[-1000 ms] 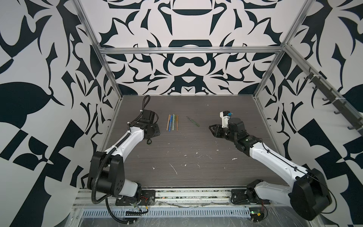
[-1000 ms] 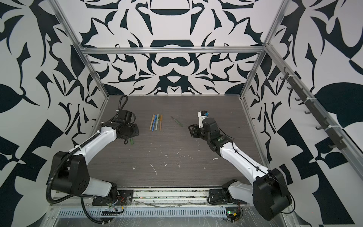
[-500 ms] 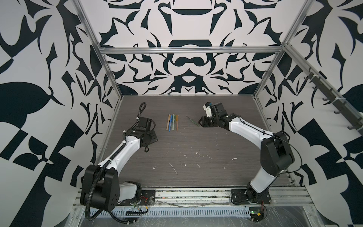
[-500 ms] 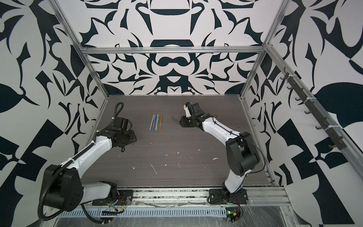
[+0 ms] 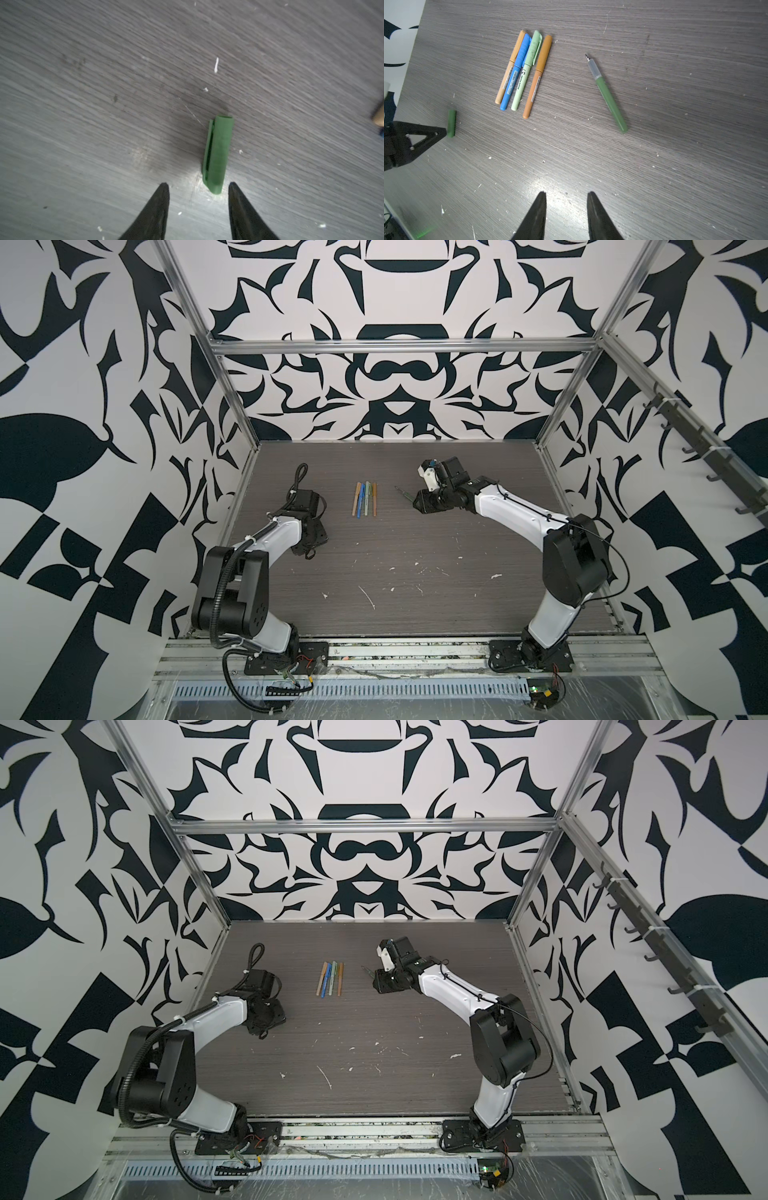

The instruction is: Insert the pens into the pen caps

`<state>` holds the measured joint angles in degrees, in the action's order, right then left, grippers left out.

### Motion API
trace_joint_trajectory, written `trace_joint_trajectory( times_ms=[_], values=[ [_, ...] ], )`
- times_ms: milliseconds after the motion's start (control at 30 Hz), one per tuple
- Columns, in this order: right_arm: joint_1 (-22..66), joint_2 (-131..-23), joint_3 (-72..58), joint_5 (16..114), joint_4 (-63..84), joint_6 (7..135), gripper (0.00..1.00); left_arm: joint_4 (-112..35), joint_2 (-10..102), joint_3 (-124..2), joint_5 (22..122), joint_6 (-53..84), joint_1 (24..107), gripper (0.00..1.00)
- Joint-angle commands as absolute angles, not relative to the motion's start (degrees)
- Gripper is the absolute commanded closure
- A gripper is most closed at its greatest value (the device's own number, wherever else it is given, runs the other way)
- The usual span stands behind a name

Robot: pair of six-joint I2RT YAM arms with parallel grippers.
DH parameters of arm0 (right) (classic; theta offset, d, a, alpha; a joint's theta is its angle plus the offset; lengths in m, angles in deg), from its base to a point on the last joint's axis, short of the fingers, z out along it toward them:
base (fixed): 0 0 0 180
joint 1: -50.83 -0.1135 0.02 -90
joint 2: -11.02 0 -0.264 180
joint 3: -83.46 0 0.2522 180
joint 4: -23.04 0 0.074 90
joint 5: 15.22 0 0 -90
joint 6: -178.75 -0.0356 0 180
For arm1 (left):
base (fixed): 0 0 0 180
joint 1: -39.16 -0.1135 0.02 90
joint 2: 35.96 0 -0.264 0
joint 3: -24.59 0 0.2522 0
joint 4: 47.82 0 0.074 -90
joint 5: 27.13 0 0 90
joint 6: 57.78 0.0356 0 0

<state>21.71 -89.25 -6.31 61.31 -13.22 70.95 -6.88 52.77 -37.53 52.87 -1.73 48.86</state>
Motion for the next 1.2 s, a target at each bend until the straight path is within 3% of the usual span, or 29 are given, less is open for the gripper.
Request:
trace_joint_trajectory(
  times_ms=[0,533,1033,1167],
  values=[
    [21.56,-85.04,-4.92,60.43,-12.02,71.18,0.64,-8.42,55.40,-40.73,53.58,-0.72,48.70,0.52],
    [21.56,-80.51,-0.81,60.25,-10.42,70.16,0.67,-6.52,62.19,-44.58,53.24,1.85,48.74,0.71],
    [21.62,-80.37,-0.97,60.14,-10.58,70.04,0.67,-6.89,64.02,-43.94,57.55,3.47,48.79,0.70],
    [21.56,-79.93,-1.24,60.28,-10.48,70.15,0.67,-6.98,63.87,-43.58,57.96,3.75,48.82,0.77]
  ],
)
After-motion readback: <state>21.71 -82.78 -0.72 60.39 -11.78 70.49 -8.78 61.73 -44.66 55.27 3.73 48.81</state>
